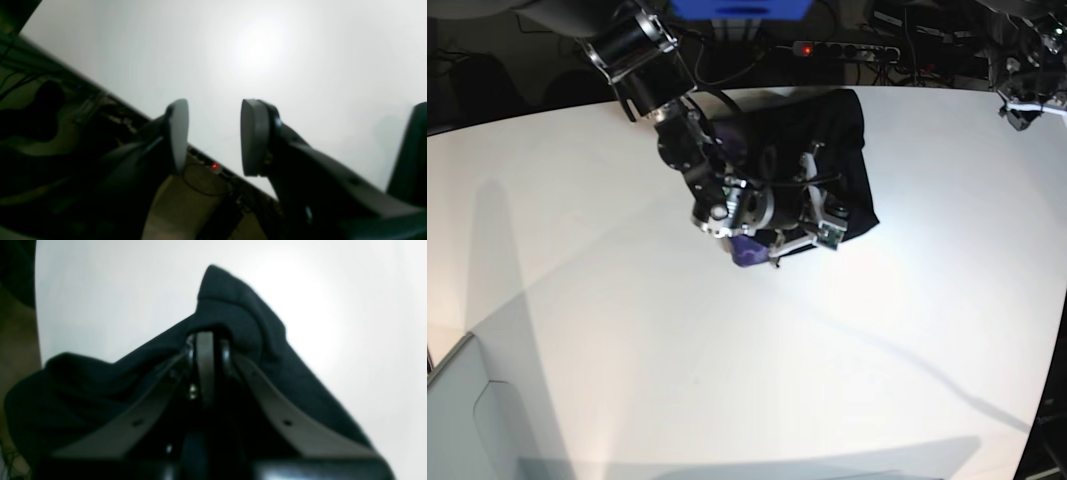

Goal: Fold the T-shirt properly
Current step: 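Hold the folded bundle with the right gripper and bring the left gripper back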

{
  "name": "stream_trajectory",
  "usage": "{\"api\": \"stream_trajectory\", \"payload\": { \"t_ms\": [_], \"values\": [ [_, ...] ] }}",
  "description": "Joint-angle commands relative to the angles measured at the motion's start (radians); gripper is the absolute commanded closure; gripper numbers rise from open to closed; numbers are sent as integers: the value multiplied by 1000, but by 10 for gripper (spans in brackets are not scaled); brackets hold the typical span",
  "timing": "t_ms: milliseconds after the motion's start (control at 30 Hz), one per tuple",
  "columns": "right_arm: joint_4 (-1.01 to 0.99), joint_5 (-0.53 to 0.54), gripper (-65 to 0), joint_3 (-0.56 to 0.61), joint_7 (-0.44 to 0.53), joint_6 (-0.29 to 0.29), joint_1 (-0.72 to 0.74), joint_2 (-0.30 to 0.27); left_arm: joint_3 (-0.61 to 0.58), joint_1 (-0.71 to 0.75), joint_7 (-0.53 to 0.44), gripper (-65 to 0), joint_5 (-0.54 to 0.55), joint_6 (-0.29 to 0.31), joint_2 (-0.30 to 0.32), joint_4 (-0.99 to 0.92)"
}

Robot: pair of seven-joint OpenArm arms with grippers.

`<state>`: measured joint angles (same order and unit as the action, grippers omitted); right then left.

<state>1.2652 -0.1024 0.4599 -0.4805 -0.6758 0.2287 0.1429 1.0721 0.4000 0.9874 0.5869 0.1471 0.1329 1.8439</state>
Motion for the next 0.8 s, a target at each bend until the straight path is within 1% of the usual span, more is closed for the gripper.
{"api": "stream_trajectory", "payload": {
  "t_ms": [0,67,100,167,367,400,433,500,567,633,667,700,767],
  "values": [
    [21,40,-2,1,75,-22,19,14,7,3,-19,-248,11,4,15,17],
    [21,92,-2,3,141,-22,18,14,7,3,-19,-248,11,4,15,17],
    [26,126,-2,3,157,-22,18,14,7,4,-19,-248,11,4,15,17],
    [51,172,-2,4,159,-22,18,14,7,4,-19,-248,11,4,15,17],
    [147,178,-2,0,159,-22,-10,14,7,4,-19,-248,11,4,15,17],
    [146,178,-2,0,159,6,-5,14,7,4,-19,-248,11,4,15,17],
    [136,178,-2,0,159,70,4,14,7,4,-19,-248,11,4,17,17],
    [101,178,-2,1,159,173,25,7,7,4,-19,-248,11,4,18,17],
    [51,178,-2,1,159,247,34,7,7,4,-20,-248,11,4,20,17],
    [11,178,-2,0,159,305,34,7,7,4,-20,-248,11,4,20,17],
    [-3,178,-2,0,161,322,31,7,7,4,-20,-248,11,4,20,17],
    [-12,178,-2,0,161,337,28,7,7,4,-20,-248,11,4,20,17],
    [-12,178,-2,0,161,347,15,5,7,3,-22,-248,11,4,21,17]
  ]
}}
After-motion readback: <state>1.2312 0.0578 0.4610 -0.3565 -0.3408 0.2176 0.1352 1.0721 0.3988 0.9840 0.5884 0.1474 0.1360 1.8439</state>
